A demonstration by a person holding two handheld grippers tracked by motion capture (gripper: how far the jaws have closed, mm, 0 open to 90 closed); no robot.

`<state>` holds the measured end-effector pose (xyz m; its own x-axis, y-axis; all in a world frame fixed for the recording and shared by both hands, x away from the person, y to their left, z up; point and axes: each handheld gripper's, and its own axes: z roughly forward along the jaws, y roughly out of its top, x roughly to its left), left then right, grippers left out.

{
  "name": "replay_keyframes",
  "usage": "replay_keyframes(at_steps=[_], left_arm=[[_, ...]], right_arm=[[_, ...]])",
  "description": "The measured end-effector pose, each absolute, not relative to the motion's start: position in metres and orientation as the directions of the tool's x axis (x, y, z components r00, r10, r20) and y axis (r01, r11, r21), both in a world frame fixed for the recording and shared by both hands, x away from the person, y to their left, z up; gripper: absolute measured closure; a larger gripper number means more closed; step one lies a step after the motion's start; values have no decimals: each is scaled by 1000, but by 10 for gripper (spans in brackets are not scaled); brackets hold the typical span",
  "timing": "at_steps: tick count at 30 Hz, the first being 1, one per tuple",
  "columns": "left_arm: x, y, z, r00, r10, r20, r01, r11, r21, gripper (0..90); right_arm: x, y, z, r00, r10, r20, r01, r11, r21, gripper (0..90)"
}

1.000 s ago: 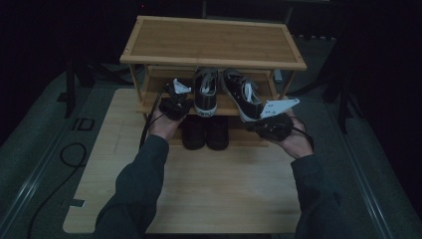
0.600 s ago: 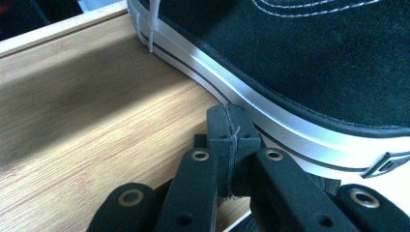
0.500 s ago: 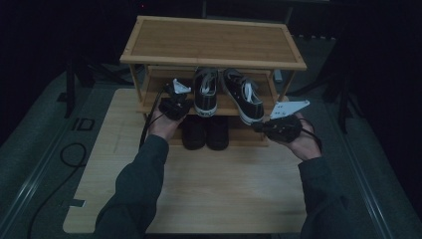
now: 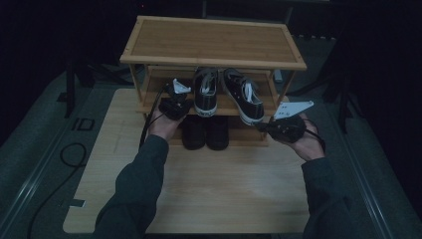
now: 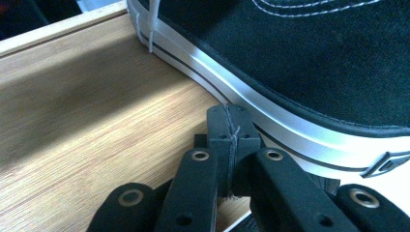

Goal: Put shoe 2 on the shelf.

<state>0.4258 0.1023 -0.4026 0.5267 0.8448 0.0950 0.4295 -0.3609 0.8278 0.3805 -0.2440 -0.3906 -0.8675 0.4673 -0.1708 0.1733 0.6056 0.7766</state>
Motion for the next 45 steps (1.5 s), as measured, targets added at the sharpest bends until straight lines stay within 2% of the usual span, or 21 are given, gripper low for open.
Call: replay_keyframes(at_steps=[14, 45], left_arm=[[426, 102, -402, 530, 841, 109, 429, -376, 821, 900], [426, 102, -402, 532, 839, 114, 426, -382, 820, 900]], right_arm=[[382, -242, -385, -857, 481, -186, 152, 580, 801, 900], [384, -211, -389, -857, 476, -197, 117, 553, 825, 900]])
